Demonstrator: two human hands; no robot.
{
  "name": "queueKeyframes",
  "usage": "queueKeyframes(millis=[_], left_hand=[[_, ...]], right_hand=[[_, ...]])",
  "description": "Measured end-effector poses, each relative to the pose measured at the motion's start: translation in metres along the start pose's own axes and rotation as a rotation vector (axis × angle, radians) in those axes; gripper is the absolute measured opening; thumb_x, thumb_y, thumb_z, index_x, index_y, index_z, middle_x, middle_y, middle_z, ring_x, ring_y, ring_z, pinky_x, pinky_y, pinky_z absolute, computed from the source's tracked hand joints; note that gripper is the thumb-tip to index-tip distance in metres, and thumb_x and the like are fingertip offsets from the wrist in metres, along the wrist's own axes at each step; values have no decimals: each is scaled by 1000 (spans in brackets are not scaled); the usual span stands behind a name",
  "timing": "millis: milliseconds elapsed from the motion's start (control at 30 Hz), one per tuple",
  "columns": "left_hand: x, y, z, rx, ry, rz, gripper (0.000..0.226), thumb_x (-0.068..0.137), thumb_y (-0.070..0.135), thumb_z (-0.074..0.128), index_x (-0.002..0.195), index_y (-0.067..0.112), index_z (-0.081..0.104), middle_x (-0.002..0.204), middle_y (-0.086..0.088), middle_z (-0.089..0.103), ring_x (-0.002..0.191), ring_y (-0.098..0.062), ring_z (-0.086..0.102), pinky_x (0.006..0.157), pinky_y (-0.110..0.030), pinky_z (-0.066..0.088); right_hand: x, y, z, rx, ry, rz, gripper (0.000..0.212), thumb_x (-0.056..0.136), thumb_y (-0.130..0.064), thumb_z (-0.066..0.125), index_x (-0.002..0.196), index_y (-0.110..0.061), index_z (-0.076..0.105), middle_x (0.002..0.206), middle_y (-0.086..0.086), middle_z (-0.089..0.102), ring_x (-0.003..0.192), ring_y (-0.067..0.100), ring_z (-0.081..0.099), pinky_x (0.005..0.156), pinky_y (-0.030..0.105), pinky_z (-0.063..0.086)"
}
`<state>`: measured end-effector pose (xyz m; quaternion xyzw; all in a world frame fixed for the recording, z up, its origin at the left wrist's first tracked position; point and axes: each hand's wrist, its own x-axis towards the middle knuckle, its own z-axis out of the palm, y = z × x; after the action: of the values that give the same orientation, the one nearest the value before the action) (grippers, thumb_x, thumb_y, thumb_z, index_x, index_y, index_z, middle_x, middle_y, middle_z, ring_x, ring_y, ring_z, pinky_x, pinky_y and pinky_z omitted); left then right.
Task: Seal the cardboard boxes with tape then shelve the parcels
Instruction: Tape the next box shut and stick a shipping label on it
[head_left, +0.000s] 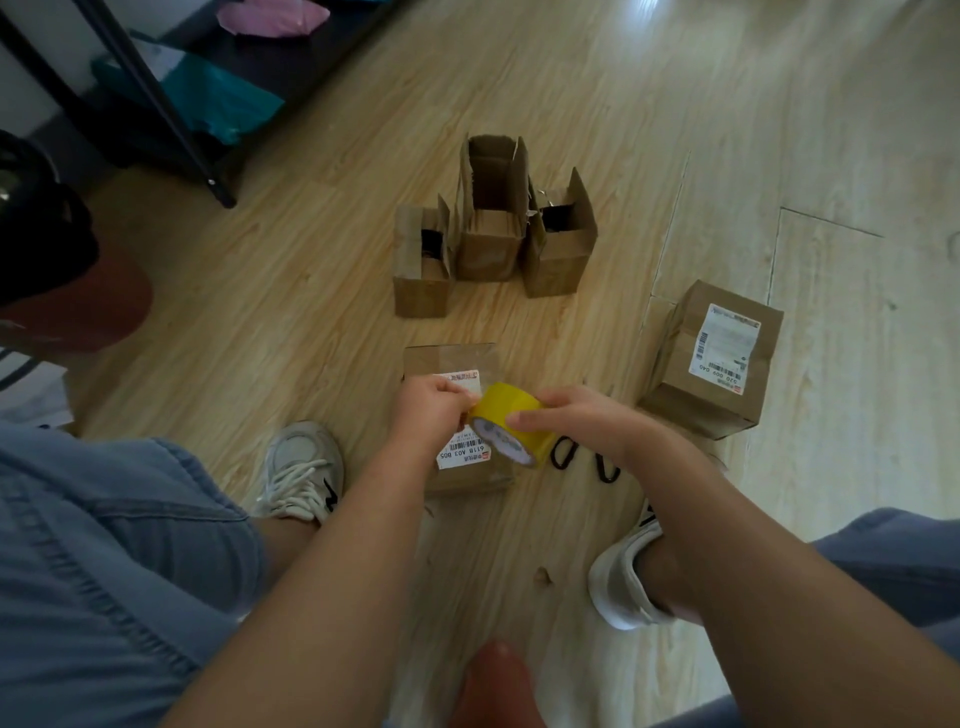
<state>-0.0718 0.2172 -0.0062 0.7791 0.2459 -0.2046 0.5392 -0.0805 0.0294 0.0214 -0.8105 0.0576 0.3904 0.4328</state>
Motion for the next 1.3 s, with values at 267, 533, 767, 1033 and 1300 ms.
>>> queueKeyframes(millis=[267, 533, 767, 1033, 1300], left_hand=[[-1, -17, 17, 5, 72, -140, 11, 81, 5, 73, 71, 3, 69, 72, -9, 71, 73, -25, 72, 79, -42, 61], [7, -22, 20, -59, 237, -135, 22, 86, 10, 68, 64, 16, 65, 75, -4, 71, 65, -21, 67, 64, -30, 58], [12, -36, 34, 70, 309, -129, 21, 88, 21, 68, 67, 24, 68, 77, 9, 70, 65, -10, 63, 57, -23, 44], [38, -53, 47, 362, 347, -75, 20, 85, 38, 64, 78, 24, 77, 86, 3, 73, 88, -24, 65, 93, -41, 42], [49, -57, 51, 628, 387, -2, 26, 87, 39, 63, 84, 18, 77, 95, -1, 68, 97, -27, 58, 90, -39, 40]], right_hand=[[15, 30, 10, -141, 111, 166, 47, 82, -52, 75, 73, -8, 64, 67, 2, 53, 61, 13, 49, 55, 26, 36], [30, 38, -2, -123, 214, 154, 56, 79, -66, 70, 66, -17, 45, 55, -3, 33, 52, 13, 34, 52, 30, 25], [59, 33, -11, -435, 244, 99, 40, 91, -53, 63, 80, -15, 60, 69, -2, 52, 66, 14, 51, 52, 24, 39], [86, 22, -16, -710, 197, 133, 52, 95, -51, 55, 124, -9, 65, 115, 10, 67, 102, 27, 63, 80, 35, 53], [98, 27, -11, -715, 186, 115, 58, 96, -57, 53, 131, -13, 61, 118, 8, 66, 106, 26, 63, 86, 37, 55]])
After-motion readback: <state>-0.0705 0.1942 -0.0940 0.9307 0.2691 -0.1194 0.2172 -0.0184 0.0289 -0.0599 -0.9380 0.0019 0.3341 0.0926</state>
